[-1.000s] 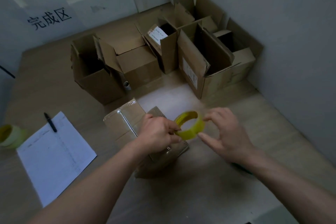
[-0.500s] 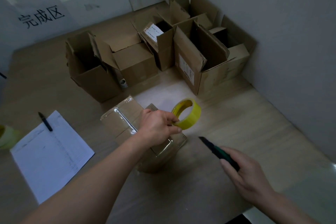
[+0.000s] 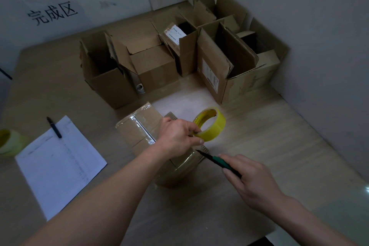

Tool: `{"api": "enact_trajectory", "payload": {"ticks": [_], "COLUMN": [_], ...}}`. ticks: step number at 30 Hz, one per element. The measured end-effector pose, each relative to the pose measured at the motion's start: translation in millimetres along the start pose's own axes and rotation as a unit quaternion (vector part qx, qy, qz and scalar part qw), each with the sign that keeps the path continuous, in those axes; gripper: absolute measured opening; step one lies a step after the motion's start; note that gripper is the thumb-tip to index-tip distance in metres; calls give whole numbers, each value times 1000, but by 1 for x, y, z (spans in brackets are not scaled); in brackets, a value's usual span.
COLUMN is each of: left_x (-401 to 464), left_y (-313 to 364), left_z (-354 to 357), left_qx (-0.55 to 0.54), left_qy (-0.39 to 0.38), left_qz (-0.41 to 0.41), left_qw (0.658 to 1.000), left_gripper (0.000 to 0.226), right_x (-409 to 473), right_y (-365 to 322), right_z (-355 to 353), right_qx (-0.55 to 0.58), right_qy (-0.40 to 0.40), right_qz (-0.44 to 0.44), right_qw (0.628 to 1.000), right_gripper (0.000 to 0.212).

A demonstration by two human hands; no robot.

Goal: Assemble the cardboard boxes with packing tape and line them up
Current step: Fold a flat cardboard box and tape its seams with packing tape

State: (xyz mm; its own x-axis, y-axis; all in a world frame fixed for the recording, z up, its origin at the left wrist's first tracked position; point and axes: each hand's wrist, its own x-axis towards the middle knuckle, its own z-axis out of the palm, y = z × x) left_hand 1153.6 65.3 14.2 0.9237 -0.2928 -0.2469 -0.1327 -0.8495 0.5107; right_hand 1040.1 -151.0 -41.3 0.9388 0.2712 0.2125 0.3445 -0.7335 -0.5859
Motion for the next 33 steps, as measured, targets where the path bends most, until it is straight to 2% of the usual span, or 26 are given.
{"api": "enact_trajectory", "payload": {"ticks": [4, 7, 8, 10, 12, 13, 15, 17, 18, 20, 22, 25, 29, 31, 33], "left_x": [0, -1, -1, 0, 0, 0, 0, 0, 0, -2, -3, -4, -5, -6, -7], "left_y": [0, 0, 0, 0, 0, -1, -2, -3, -3, -3, -3, -2, -6, -11, -15], "left_z": [1, 0, 0, 0, 1, 1, 2, 3, 4, 3, 2, 3, 5, 7, 9], "left_qx": [1, 1, 3, 8, 10, 10, 16, 26, 27, 24, 24, 38, 22, -27, -49], "left_qy": [-2, 2, 2, 4, 5, 5, 9, 8, 10, 15, 13, 28, 67, 95, 125], "left_qz": [-2, -1, -1, 1, 4, 5, 6, 7, 11, 16, 18, 26, 42, 52, 63], "left_qw": [1000, 1000, 1000, 1000, 1000, 1000, 1000, 1000, 1000, 999, 999, 999, 997, 994, 989], "left_gripper": [17, 16, 16, 16, 16, 16, 18, 20, 18, 14, 15, 25, 27, 23, 16], "right_x": [3, -3, -6, -13, -13, -9, 8, 37, 53, 81, 97, 108, 119, 123, 127], "right_y": [1, 20, 31, 53, 64, 63, 46, 18, 3, -18, -22, -21, -21, -22, -23], "right_z": [4, 8, 7, 2, -3, -6, -14, -22, -26, -25, -18, -18, -24, -23, -20], "right_qx": [-115, -160, -184, -226, -258, -256, -197, -130, -116, -139, -168, -115, -52, -63, -87], "right_qy": [-20, -21, -39, -124, -175, -159, -33, 72, 77, 20, -57, -143, -194, -224, -250], "right_qz": [-11, 60, 104, 193, 221, 217, 167, 51, -7, -79, -106, -91, -55, -54, -67], "right_qw": [993, 985, 977, 947, 924, 929, 966, 988, 990, 987, 978, 979, 978, 971, 962], "right_gripper": [36, 35, 36, 38, 45, 48, 55, 59, 60, 59, 55, 56, 65, 61, 48]}}
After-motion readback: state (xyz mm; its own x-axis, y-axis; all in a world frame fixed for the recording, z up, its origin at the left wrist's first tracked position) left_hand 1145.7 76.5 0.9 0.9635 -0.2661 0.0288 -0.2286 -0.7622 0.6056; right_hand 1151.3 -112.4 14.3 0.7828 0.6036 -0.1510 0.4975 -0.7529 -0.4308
